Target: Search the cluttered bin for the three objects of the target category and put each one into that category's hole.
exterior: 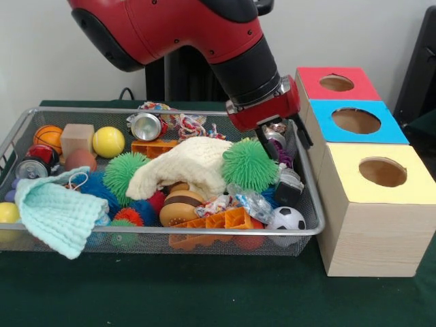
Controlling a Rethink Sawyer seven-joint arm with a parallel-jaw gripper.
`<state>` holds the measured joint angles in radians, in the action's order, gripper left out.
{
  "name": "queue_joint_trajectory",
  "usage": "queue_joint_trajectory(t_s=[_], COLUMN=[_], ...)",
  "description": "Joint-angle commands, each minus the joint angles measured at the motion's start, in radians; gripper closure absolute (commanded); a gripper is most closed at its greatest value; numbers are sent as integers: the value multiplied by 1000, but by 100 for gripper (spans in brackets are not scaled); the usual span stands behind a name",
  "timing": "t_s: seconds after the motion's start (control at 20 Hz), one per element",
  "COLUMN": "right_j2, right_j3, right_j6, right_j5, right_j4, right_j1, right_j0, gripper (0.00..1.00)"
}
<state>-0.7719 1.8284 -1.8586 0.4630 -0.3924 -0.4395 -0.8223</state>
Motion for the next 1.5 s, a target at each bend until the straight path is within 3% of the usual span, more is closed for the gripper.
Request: queue_joint_trajectory(t_s=[0.05,1.0,1.15,1.5], right_j2=[22,28,26,26], right_j3=[-103,-340,-367,-338], right_j6=[51,175,171,132], right_j5=[114,287,294,202], right_j4=[24,2,0,-36], right_j1=[22,133,147,173], right_j0=[-8,-39,-38,-40], gripper=[0,0,0,0])
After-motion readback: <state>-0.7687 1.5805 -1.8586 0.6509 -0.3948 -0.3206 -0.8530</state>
